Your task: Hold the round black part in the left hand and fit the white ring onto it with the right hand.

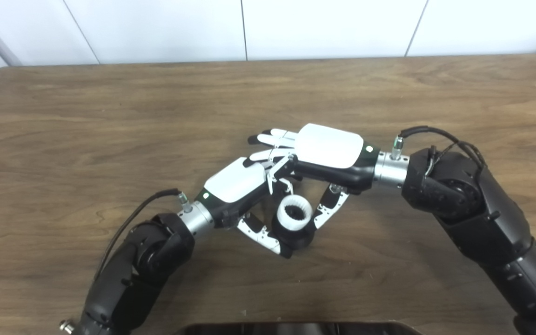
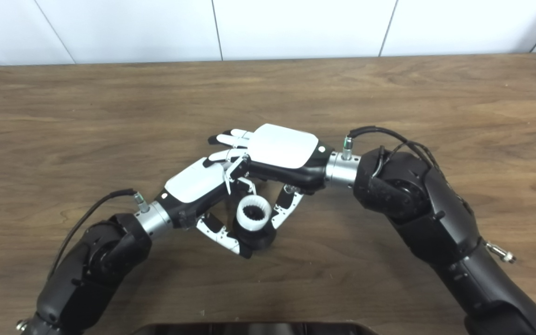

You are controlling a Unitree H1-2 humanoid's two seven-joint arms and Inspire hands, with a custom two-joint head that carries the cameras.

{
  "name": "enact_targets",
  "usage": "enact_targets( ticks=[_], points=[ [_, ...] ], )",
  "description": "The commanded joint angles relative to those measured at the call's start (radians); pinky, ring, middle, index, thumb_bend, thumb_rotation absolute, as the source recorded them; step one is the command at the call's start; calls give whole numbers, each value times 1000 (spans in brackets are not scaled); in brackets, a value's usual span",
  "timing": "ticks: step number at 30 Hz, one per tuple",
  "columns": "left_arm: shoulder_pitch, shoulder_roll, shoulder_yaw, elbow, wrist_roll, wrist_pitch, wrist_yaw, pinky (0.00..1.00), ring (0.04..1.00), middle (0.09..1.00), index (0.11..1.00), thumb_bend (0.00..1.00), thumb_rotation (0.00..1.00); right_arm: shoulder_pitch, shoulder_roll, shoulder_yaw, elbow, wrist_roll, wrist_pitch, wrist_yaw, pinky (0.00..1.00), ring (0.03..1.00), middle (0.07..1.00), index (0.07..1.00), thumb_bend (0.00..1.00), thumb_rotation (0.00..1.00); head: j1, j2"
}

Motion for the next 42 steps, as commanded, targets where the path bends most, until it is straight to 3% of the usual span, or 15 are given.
enact_targets(
  ticks=[1,20,42],
  points=[
    [-32,-9,5,-49,-10,-3,20,1000,1000,851,481,524,58,-17,-14,8,-27,1,1,20,1000,1000,885,480,525,138,0,1],
    [-33,-10,-2,-52,-1,-4,33,1000,1000,848,481,524,57,-23,-14,4,-22,5,-2,22,1000,1000,889,480,525,139,-1,1],
    [-38,-13,-22,-67,-3,18,4,1000,1000,899,482,524,57,-38,-26,5,-6,12,-24,16,1000,1000,907,485,524,154,1,4]
  ],
)
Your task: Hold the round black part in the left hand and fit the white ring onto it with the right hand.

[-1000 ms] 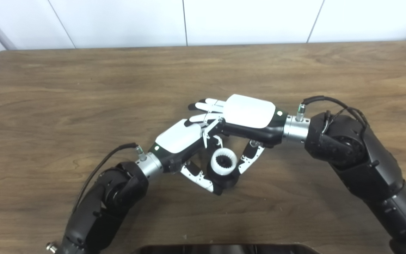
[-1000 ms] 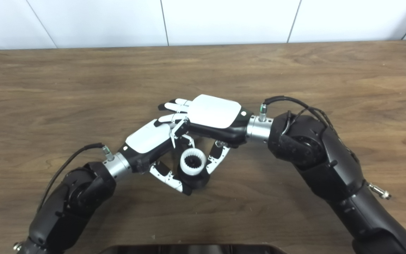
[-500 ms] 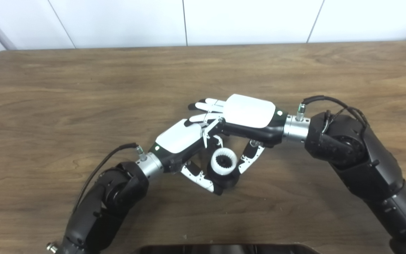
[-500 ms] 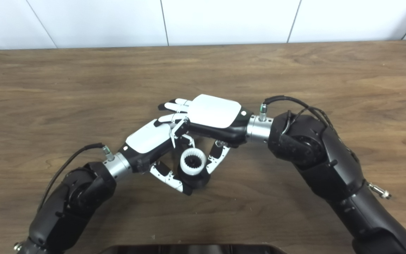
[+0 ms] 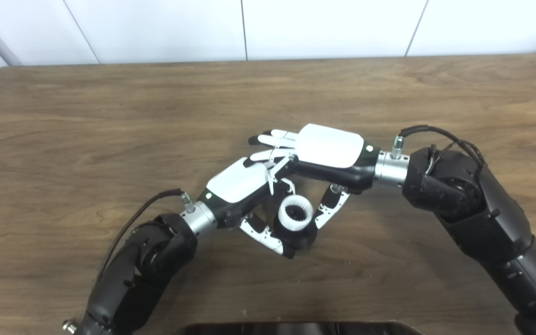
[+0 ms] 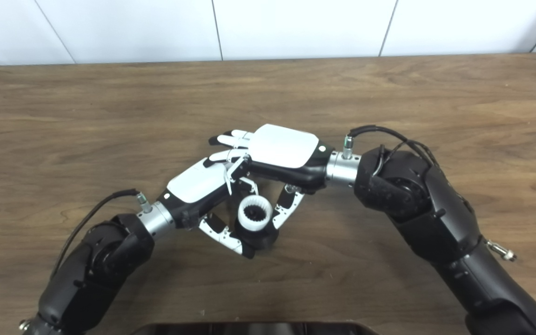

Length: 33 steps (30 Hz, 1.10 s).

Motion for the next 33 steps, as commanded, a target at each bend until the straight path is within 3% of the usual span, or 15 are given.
enact_targets(
  ticks=[1,13,25,31,32,33],
  points=[
    [-39,-11,-4,-49,-10,-7,7,1000,1000,899,482,524,57,-33,-19,3,-23,1,-11,15,1000,1000,910,486,524,155,2,0],
    [-36,-18,4,-41,-4,-20,41,1000,1000,879,481,524,58,-38,-30,3,-48,3,6,48,1000,1000,933,489,523,154,-2,3],
    [-44,-17,-9,-49,-1,0,9,1000,1000,915,480,523,57,-46,-30,-2,-48,16,5,55,1000,1000,921,491,523,155,-1,-1],
    [-43,-20,-12,-46,15,-3,26,1000,1000,907,479,523,59,-39,-30,2,-49,15,9,61,1000,1000,935,492,522,155,0,1],
    [-42,-22,-11,-44,16,-7,33,1000,1000,901,479,523,59,-39,-30,2,-51,13,11,63,1000,1000,940,539,756,210,0,1],
    [-41,-22,-11,-42,18,-9,38,1000,1000,895,479,524,59,-38,-31,3,-52,11,11,64,1000,1000,942,569,901,245,-1,-1]
  ],
)
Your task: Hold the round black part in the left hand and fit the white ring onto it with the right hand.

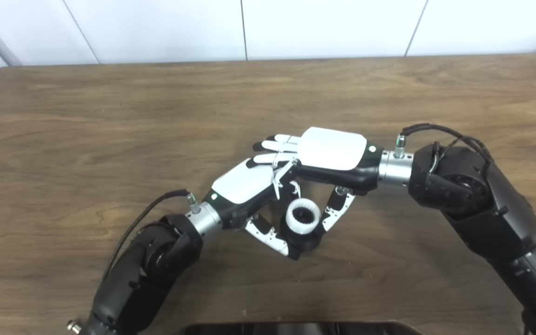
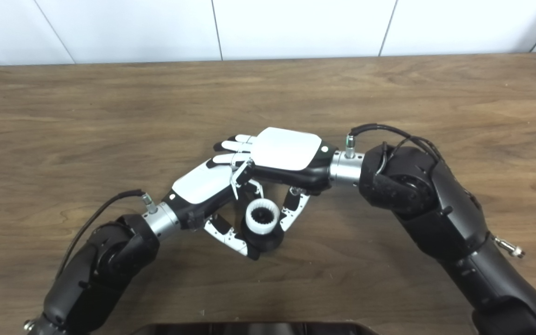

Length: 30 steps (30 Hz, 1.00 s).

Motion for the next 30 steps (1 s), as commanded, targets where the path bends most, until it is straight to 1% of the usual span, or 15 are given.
enact_targets(
  ticks=[1,4,12,15,20,22,25,30],
  points=[
    [-39,-10,4,-35,6,-23,37,1000,1000,895,479,524,59,-25,-9,0,-28,3,-1,5,1000,1000,945,581,950,258,0,1],
    [-39,-8,5,-40,4,-15,29,1000,1000,904,478,524,60,-26,-9,0,-28,2,-2,7,1000,1000,951,597,996,271,3,4],
    [-36,-8,11,-48,7,-10,33,1000,1000,889,478,524,62,-25,-11,1,-47,-1,17,32,1000,1000,974,630,1000,264,5,6],
    [-38,-4,13,-37,8,-32,54,1000,1000,886,479,524,62,-27,-12,-1,-53,-7,18,38,1000,1000,981,639,1000,265,2,6],
    [-43,5,15,-19,8,-52,72,1000,1000,888,478,524,63,-38,-11,-5,-55,-3,22,47,1000,1000,988,648,1000,236,-3,4],
    [-44,10,17,-14,17,-60,77,1000,1000,887,479,524,62,-44,-10,-5,-59,-3,29,55,1000,1000,989,649,1000,235,-4,1],
    [-46,24,16,2,48,-88,105,1000,1000,868,479,524,61,-55,-9,-8,-71,0,41,65,1000,1000,990,647,1000,232,-4,-1],
    [-47,40,17,29,70,-111,127,1000,1000,864,481,524,57,-72,-10,-18,-79,17,47,64,1000,1000,985,639,1000,239,-10,-4]
  ],
)
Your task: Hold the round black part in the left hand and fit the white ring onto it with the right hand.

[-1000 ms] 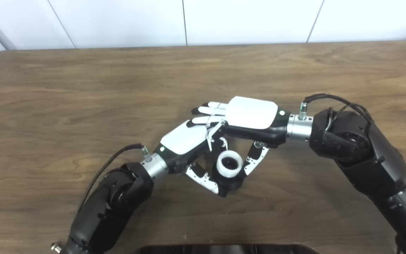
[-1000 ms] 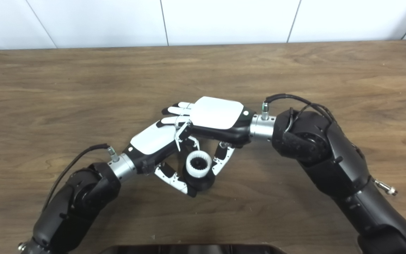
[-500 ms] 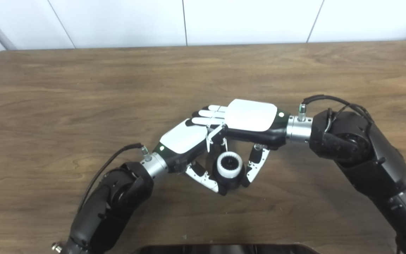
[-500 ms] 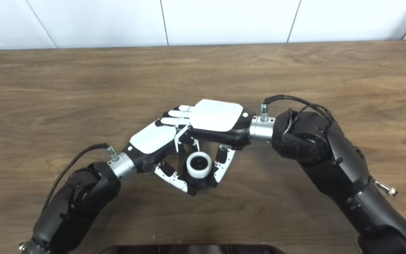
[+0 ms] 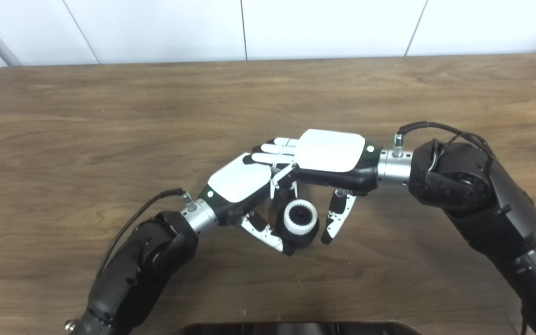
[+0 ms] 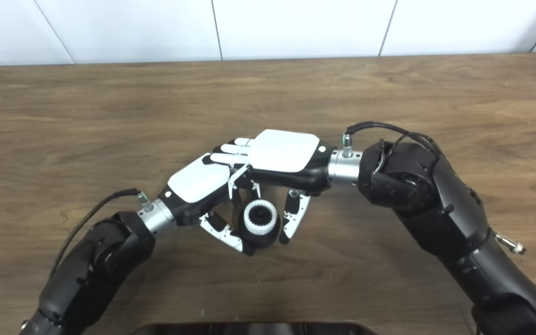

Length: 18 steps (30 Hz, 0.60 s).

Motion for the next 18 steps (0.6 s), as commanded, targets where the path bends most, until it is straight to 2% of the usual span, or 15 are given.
enact_targets(
  ticks=[1,8,14,15,16,18],
  points=[
    [-33,15,8,1,8,-31,41,1000,1000,864,481,524,57,-48,-8,-20,-41,26,6,-5,1000,1000,984,640,1000,242,1,2],
    [-37,35,12,49,39,-52,64,1000,1000,826,482,525,59,-60,-1,-38,-55,32,30,-10,1000,1000,981,637,1000,225,-7,-1],
    [-41,56,10,84,40,-65,70,1000,1000,857,490,522,72,-61,2,-46,-59,31,37,-19,1000,1000,977,648,1000,216,-7,-3],
    [-42,59,9,85,40,-64,68,1000,1000,867,535,756,127,-61,2,-46,-58,30,37,-20,1000,1000,977,650,1000,216,-5,-3],
    [-42,62,8,85,39,-59,60,1000,1000,873,564,901,161,-61,2,-47,-58,29,37,-20,1000,1000,977,652,1000,215,-4,-4],
    [-42,67,7,87,41,-51,47,1000,1000,903,632,976,210,-61,1,-49,-56,21,29,-27,1000,1000,978,662,1000,212,-9,-4]
  ],
)
